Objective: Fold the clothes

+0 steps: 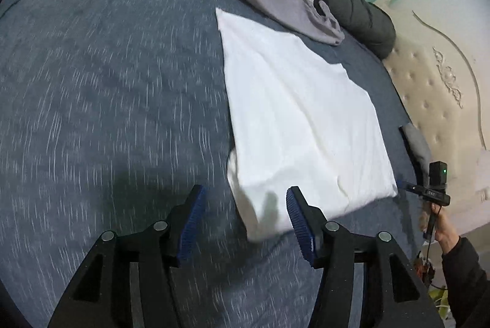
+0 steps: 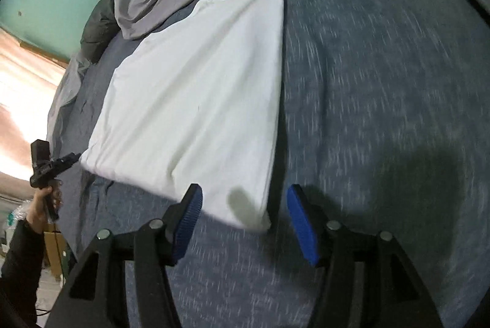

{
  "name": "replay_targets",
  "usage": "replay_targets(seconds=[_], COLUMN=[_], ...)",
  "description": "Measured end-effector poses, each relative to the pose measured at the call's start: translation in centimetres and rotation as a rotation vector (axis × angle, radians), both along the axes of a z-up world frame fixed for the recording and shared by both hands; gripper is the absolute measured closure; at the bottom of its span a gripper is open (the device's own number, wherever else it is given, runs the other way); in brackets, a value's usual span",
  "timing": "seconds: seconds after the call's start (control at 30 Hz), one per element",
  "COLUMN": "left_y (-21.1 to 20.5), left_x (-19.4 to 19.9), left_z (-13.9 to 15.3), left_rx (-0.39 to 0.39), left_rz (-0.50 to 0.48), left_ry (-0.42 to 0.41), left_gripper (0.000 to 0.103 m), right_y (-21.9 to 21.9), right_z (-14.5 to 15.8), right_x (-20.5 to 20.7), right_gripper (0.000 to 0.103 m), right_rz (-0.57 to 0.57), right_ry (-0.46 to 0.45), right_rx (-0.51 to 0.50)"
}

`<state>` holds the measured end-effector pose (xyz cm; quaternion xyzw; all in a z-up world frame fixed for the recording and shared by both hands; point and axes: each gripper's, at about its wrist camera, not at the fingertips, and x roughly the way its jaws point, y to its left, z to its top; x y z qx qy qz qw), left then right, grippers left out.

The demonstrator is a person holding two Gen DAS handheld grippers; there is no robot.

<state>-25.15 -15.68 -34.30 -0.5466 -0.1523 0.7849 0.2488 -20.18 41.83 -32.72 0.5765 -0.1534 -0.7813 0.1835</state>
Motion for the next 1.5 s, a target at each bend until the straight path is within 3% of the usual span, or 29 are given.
replay_targets(seconds=[0.13,0.33,0.4,0.43,0.47,0.5,0.6,0.67,0.7,0.87,1.13,1.27,1.4,1.5], left_y=[0.7,1.7,1.9,2.0,2.0,2.1,2.0,2.2,2.2,2.6,1.9,1.2,0.8,1.0], left_x=[1.1,1.8,1.8,1.8,1.8,1.9,2.1,2.1,2.2,2.6,4.6,6.4,7.5,7.7], left_z=[-0.5,-1.7,-1.9,-2.0,-2.1,-2.2,-1.9,-1.9,-1.8,-0.1,2.8,2.8,0.5,-1.0], left_rx=[0.006,-0.048,-0.049,-0.053,-0.058,-0.061,-0.054,-0.061,-0.065,-0.119,-0.120,-0.133,-0.126,-0.117], left_rz=[-0.024,-0.060,-0.062,-0.063,-0.064,-0.065,-0.067,-0.082,-0.087,-0.102,-0.159,-0.194,-0.188,-0.179], left_ry=[-0.012,-0.025,-0.017,-0.015,-0.014,-0.012,-0.001,0.004,0.004,0.055,0.076,0.065,0.012,-0.020], left_gripper=[0.044,0.045,0.053,0.068,0.074,0.074,0.090,0.099,0.101,0.101,0.101,0.101,0.101,0.101], right_y=[-0.3,-0.8,-0.9,-1.2,-1.4,-1.6,-1.6,-1.3,-1.2,-0.6,1.6,1.9,2.0,1.9], right_z=[-0.3,-0.6,-0.8,-0.8,-0.9,-1.1,-1.6,-1.6,-1.5,0.3,5.2,5.3,1.9,-0.1], right_x=[0.5,1.1,1.4,1.4,1.4,1.3,1.4,1.6,1.6,1.9,2.5,2.8,3.8,3.8], right_gripper=[0.044,0.044,0.044,0.044,0.045,0.045,0.068,0.093,0.094,0.098,0.099,0.099,0.099,0.098], right_rz=[0.007,0.017,0.020,0.031,0.036,0.041,0.045,0.037,0.032,0.035,0.066,0.068,0.084,0.068], right_ry=[-0.004,-0.011,-0.013,-0.008,-0.007,-0.007,-0.016,-0.011,-0.006,0.045,0.100,0.095,0.016,0.010], right_rx=[0.002,0.005,0.005,0.006,0.013,0.020,0.013,0.006,0.008,0.041,0.044,0.053,0.070,0.064])
